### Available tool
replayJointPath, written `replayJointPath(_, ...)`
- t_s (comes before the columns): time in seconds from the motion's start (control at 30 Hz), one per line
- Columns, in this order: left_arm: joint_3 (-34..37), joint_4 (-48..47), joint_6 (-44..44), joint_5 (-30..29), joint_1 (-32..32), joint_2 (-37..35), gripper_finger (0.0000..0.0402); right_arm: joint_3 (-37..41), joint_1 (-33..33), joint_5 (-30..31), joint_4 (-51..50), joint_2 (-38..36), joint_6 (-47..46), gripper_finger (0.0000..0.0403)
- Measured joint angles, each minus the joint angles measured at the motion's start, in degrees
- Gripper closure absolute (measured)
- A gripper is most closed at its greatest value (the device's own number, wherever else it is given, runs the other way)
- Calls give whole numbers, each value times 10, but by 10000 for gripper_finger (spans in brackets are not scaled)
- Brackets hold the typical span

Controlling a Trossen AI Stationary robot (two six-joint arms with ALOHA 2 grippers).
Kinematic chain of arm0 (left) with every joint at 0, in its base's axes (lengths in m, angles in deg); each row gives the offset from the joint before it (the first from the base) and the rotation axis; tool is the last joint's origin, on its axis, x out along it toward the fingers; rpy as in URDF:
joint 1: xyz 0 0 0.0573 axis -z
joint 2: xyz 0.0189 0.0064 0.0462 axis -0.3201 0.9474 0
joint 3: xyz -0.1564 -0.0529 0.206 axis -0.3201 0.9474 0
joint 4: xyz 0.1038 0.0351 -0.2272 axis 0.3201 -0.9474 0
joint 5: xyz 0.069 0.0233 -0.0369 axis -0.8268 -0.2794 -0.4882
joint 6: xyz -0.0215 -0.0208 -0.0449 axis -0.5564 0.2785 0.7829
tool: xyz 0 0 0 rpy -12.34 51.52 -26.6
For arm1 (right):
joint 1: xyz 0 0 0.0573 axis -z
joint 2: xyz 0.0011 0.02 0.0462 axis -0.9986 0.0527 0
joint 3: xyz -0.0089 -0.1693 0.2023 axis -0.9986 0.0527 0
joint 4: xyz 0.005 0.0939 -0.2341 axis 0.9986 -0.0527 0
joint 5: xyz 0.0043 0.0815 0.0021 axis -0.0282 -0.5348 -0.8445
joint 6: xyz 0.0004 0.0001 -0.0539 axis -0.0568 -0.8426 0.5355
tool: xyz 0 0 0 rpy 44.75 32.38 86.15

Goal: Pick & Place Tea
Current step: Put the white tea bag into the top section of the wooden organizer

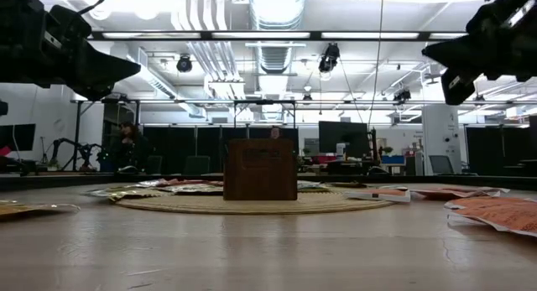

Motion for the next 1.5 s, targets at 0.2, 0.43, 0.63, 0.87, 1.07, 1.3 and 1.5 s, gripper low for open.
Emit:
replayJointPath(0.2, 0, 0, 0, 0, 0, 0, 402, 0, 0, 0, 60, 0, -86, 394)
replayJointPath(0.43, 0, 0, 0, 0, 0, 0, 402, 0, 0, 40, 205, 0, -86, 394)
replayJointPath(0.63, 0, 0, 0, 0, 0, 0, 402, 0, 0, 148, 339, 0, -68, 394)
replayJointPath(0.87, 0, 0, 0, 0, 0, 0, 402, -45, 0, 183, 362, 5, -4, 394)
replayJointPath(1.07, 0, 0, 0, 0, 0, 0, 402, -144, 0, 191, 262, 42, 57, 394)
replayJointPath(1.3, 0, 0, 0, 0, 0, 0, 402, -289, 0, 194, 105, 129, 94, 394)
replayJointPath(1.5, 0, 0, 0, 0, 0, 0, 402, -404, 0, 193, 43, 226, 174, 394)
